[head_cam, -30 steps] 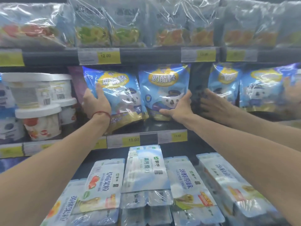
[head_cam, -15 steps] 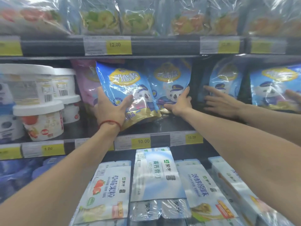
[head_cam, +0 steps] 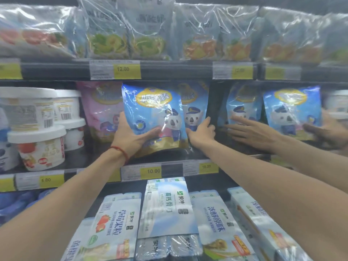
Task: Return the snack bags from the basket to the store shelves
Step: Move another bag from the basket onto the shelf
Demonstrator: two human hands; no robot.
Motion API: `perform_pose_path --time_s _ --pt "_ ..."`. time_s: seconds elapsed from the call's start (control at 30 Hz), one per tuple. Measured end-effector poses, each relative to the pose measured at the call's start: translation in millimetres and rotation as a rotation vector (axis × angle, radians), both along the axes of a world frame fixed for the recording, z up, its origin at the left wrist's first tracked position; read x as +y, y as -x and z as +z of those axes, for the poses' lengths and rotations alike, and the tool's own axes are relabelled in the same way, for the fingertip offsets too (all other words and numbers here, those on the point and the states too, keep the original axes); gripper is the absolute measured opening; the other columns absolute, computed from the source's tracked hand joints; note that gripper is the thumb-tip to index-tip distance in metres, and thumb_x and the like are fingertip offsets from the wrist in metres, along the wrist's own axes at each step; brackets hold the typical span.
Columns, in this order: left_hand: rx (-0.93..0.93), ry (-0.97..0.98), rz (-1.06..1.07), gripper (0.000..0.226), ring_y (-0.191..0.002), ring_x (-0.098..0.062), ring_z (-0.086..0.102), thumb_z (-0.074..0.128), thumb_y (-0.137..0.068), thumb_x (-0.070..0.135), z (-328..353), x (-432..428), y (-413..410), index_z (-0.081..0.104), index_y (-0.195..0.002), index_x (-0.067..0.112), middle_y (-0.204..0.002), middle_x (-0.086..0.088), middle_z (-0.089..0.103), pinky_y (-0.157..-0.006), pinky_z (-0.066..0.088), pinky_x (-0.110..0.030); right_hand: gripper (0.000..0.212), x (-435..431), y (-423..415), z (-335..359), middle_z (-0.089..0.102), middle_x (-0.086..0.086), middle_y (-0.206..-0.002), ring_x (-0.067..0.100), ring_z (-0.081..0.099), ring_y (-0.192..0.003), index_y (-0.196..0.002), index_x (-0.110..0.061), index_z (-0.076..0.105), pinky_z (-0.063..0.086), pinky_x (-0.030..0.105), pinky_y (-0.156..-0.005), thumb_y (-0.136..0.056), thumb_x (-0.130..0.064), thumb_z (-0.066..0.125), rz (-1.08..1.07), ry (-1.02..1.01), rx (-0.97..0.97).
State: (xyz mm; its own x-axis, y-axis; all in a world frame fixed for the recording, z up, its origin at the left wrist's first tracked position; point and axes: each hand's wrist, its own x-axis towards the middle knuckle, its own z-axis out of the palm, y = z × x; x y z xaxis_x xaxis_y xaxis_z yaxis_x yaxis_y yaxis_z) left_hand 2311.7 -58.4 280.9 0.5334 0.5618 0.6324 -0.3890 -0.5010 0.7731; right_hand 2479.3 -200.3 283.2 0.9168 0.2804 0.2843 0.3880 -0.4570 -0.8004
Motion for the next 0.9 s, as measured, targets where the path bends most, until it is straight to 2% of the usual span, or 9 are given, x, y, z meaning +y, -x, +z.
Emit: perform_pose_path --time_s 0.1,0.23,0.3,0.37,0.47,0.53,0.67,0.77,0.9 --pt "0.022 0.036 -0.081 0.074 -0.094 -0.004 0.071 0.092 -0.057 0.019 1 1 -7 0.044 -0.113 0.023 -0.109 0.004 0.069 -0.076 0.058 -0.02 0.062 -15 5 0 0.044 0.015 -0.151 0.035 0.043 -0.137 -0.15 -0.012 0.039 0.038 0.04 -0.106 -0.102 -0.05 0.044 0.097 -0.026 -0.045" --pt "0.026 -0.056 -0.063 0.061 -0.09 -0.006 0.07 0.087 -0.069 0.015 0 -6 -35 0.046 -0.114 0.016 -0.103 0.007 0.07 -0.07 0.055 -0.014 0.056 -32 17 -4 0.062 0.003 -0.127 0.024 0.057 -0.118 -0.135 -0.02 0.057 0.04 0.034 -0.09 -0.098 -0.06 0.044 0.197 -0.154 -0.104" --pt "0.04 -0.096 -0.011 0.065 -0.09 -0.008 0.068 0.088 -0.069 0.024 -1 -13 -53 0.043 -0.115 0.016 -0.102 0.007 0.067 -0.073 0.056 -0.018 0.066 -35 22 -3 0.061 -0.002 -0.122 0.02 0.058 -0.11 -0.134 -0.021 0.055 0.046 0.034 -0.09 -0.084 -0.064 0.061 0.236 -0.213 -0.092" --pt "0.088 -0.171 0.06 0.068 -0.091 -0.009 0.068 0.087 -0.069 0.037 -2 -15 -67 0.039 -0.113 0.017 -0.099 0.012 0.066 -0.077 0.056 -0.024 0.084 -36 22 -4 0.061 -0.002 -0.126 0.019 0.061 -0.112 -0.136 -0.021 0.05 0.052 0.04 -0.097 -0.066 -0.058 0.079 0.257 -0.22 -0.078" --pt "0.133 -0.253 0.152 0.077 -0.094 -0.017 0.067 0.084 -0.066 0.05 -8 -10 -78 0.03 -0.113 0.021 -0.104 0.008 0.066 -0.083 0.054 -0.034 0.097 -35 16 -6 0.057 0.002 -0.132 0.023 0.058 -0.121 -0.14 -0.018 0.042 0.051 0.045 -0.102 -0.063 -0.05 0.091 0.174 -0.196 -0.126" --pt "0.157 -0.234 0.122 0.086 -0.097 -0.017 0.066 0.086 -0.063 0.049 -11 -6 -81 0.026 -0.119 0.026 -0.111 0.003 0.064 -0.091 0.053 -0.038 0.1 -34 11 -6 0.053 0.004 -0.138 0.025 0.054 -0.128 -0.144 -0.014 0.037 0.049 0.045 -0.104 -0.067 -0.047 0.091 0.123 -0.172 -0.155" --pt "0.232 -0.243 0.178 0.101 -0.093 -0.012 0.062 0.09 -0.061 0.041 -12 -4 -82 0.022 -0.134 0.03 -0.11 0.006 0.062 -0.086 0.045 -0.025 0.099 -28 3 -3 0.042 0.008 -0.145 0.029 0.047 -0.134 -0.147 -0.011 0.029 0.045 0.041 -0.101 -0.075 -0.048 0.086 0.042 -0.014 -0.183" --pt "0.277 -0.348 0.3 0.092 -0.1 -0.024 0.065 0.087 -0.065 0.042 -11 -5 -86 0.026 -0.134 0.029 -0.113 0.003 0.066 -0.089 0.051 -0.035 0.093 -23 -5 -2 0.043 0.009 -0.144 0.031 0.048 -0.132 -0.143 -0.012 0.031 0.044 0.04 -0.095 -0.077 -0.05 0.083 0.035 0.048 -0.228" --pt "0.43 -0.482 0.569 0.078 -0.101 -0.035 0.064 0.075 -0.068 0.063 -9 -6 -88 0.032 -0.123 0.028 -0.112 -0.004 0.069 -0.074 0.047 -0.038 0.099 -15 -16 -2 0.041 0.01 -0.146 0.032 0.048 -0.132 -0.149 -0.012 0.025 0.043 0.04 -0.096 -0.078 -0.047 0.084 0.033 0.043 -0.24"
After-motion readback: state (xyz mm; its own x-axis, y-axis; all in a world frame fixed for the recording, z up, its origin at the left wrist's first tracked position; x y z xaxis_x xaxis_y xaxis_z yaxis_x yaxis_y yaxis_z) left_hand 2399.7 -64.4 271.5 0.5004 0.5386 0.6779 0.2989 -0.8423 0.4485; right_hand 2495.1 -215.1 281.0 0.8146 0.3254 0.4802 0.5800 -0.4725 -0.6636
